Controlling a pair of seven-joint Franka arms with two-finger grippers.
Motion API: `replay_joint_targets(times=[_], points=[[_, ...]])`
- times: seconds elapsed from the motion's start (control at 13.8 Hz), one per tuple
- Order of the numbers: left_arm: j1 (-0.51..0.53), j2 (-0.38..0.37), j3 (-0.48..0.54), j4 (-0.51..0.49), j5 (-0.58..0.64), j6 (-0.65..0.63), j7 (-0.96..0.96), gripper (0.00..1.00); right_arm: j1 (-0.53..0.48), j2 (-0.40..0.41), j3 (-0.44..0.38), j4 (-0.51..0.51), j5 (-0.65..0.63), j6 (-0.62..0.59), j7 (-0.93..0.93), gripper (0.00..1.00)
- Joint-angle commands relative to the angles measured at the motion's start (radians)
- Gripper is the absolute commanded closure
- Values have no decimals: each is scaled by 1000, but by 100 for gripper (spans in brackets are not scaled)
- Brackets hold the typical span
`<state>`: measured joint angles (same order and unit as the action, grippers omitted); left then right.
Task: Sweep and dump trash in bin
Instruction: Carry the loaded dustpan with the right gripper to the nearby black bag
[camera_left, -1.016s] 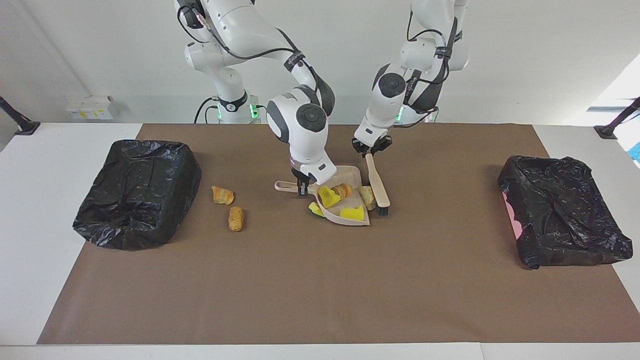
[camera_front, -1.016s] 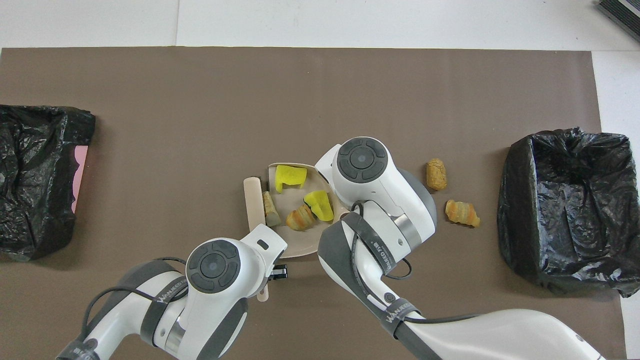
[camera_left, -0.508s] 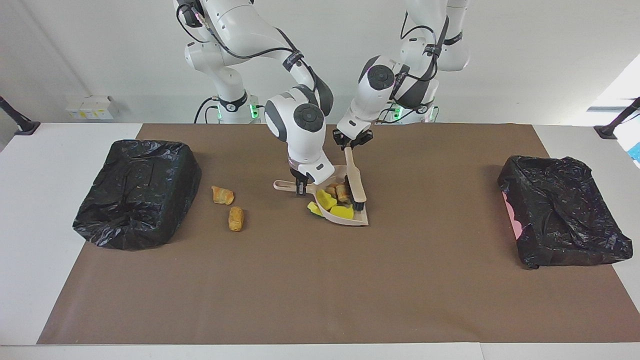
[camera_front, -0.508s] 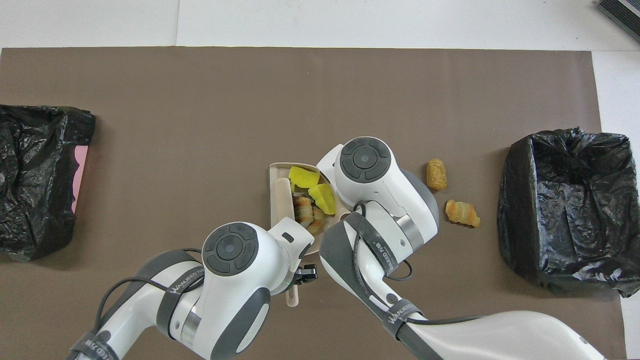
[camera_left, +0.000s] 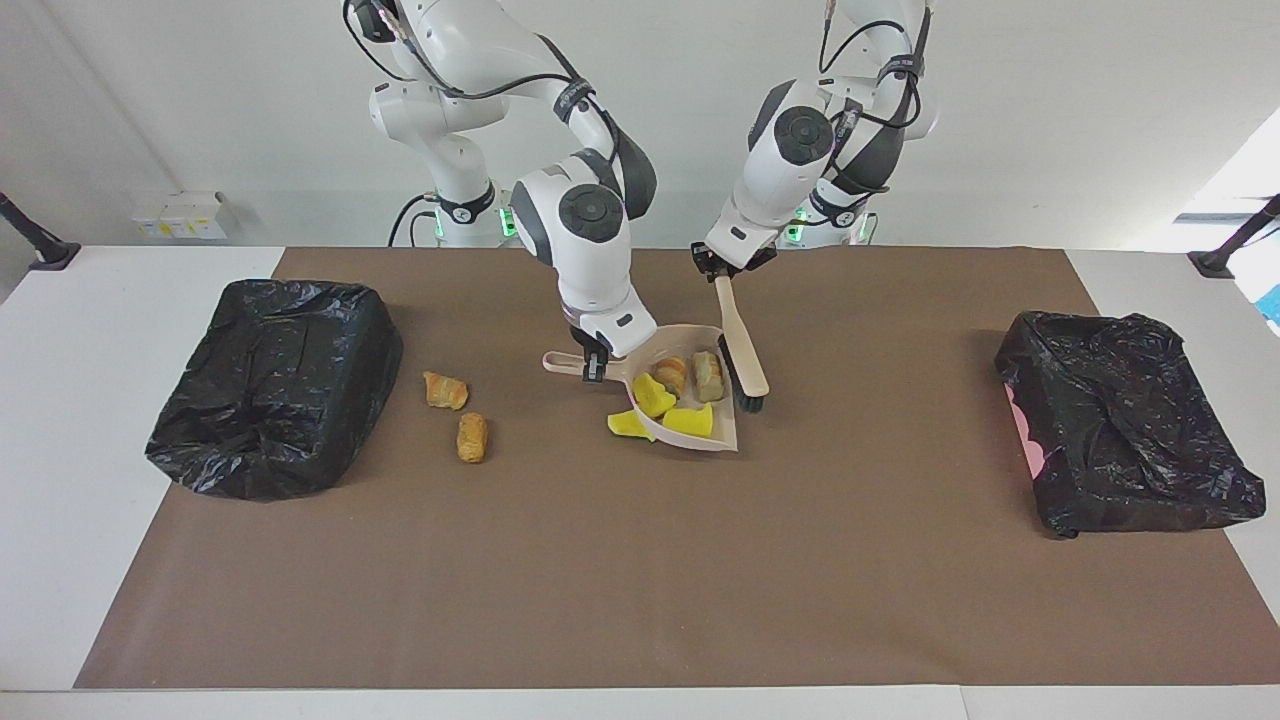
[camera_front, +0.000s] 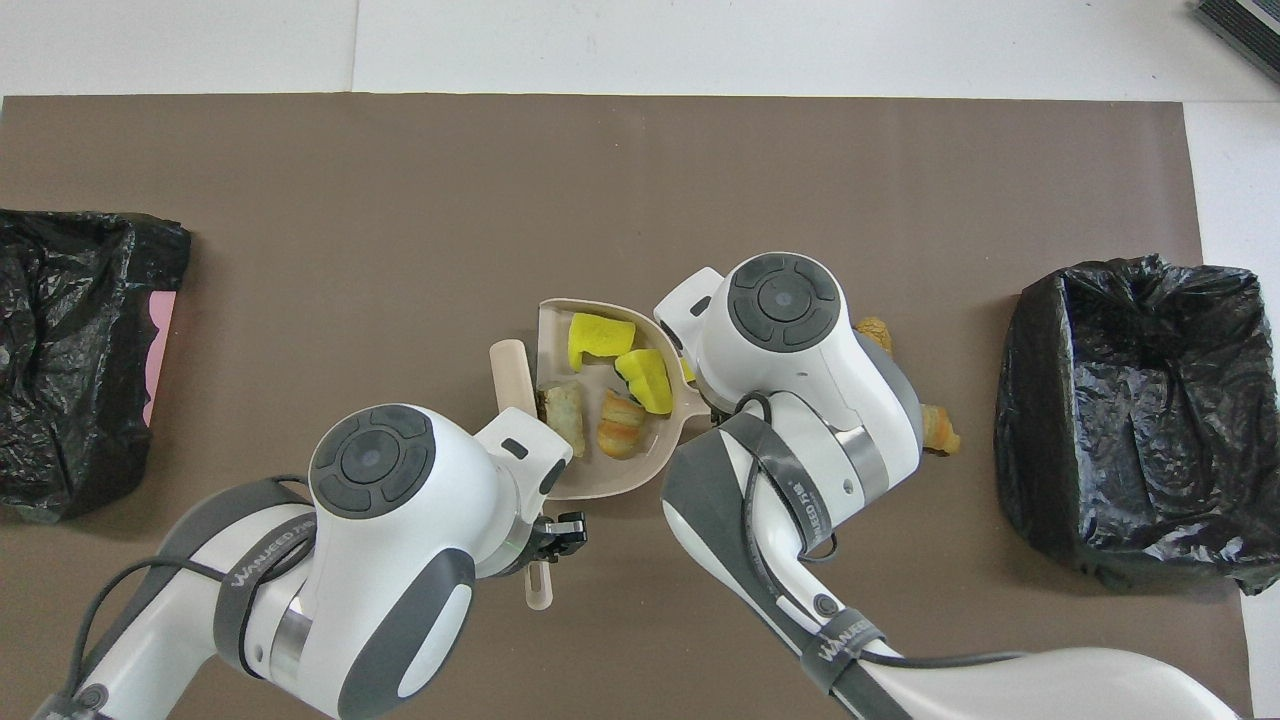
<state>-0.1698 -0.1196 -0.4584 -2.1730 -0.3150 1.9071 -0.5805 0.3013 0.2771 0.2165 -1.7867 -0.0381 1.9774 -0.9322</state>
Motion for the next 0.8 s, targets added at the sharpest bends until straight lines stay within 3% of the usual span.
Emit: replay_joint_targets(times=[0.0, 0.29, 0.58, 0.73], points=[[10, -26, -3, -25, 40, 0, 5, 100, -63, -22, 11, 22, 58, -44, -74, 100], [24, -32, -3, -33, 65, 1, 5, 100, -138, -36, 9, 78, 81, -147, -160, 100], [7, -130, -20, -140, 82, 27, -5, 100, -247, -61, 9, 86, 83, -212, -295, 100], [7, -163, -109, -194, 80, 46, -39, 100, -321, -61, 9, 101, 83, -244, -394, 100]])
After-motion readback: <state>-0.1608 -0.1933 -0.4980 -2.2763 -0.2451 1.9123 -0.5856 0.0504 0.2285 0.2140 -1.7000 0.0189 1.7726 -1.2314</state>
